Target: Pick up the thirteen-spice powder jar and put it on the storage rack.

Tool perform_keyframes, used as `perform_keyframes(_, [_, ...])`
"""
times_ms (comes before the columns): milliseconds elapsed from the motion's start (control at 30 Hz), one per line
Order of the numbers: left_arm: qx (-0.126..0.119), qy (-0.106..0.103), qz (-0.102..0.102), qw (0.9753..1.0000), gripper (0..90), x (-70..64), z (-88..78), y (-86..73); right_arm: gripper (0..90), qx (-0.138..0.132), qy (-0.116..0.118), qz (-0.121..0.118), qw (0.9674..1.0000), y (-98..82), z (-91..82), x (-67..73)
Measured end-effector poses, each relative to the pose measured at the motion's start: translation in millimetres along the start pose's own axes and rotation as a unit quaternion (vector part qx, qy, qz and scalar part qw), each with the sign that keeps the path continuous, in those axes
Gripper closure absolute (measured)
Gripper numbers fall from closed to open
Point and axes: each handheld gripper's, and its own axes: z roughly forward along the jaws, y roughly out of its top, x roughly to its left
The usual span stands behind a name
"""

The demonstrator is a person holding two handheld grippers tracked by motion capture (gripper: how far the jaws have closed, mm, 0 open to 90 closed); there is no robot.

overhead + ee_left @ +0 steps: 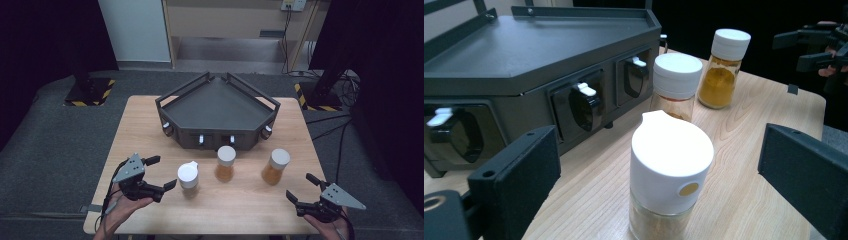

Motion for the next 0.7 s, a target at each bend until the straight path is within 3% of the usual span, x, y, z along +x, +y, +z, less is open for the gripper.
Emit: perform_keyframes(700, [0.04, -0.017, 0.001, 0.9991, 3.8, 0.6, 52.2, 0.8, 5.6, -0.002, 0.001, -0.001, 1.0, -0.2, -0.9, -0.1])
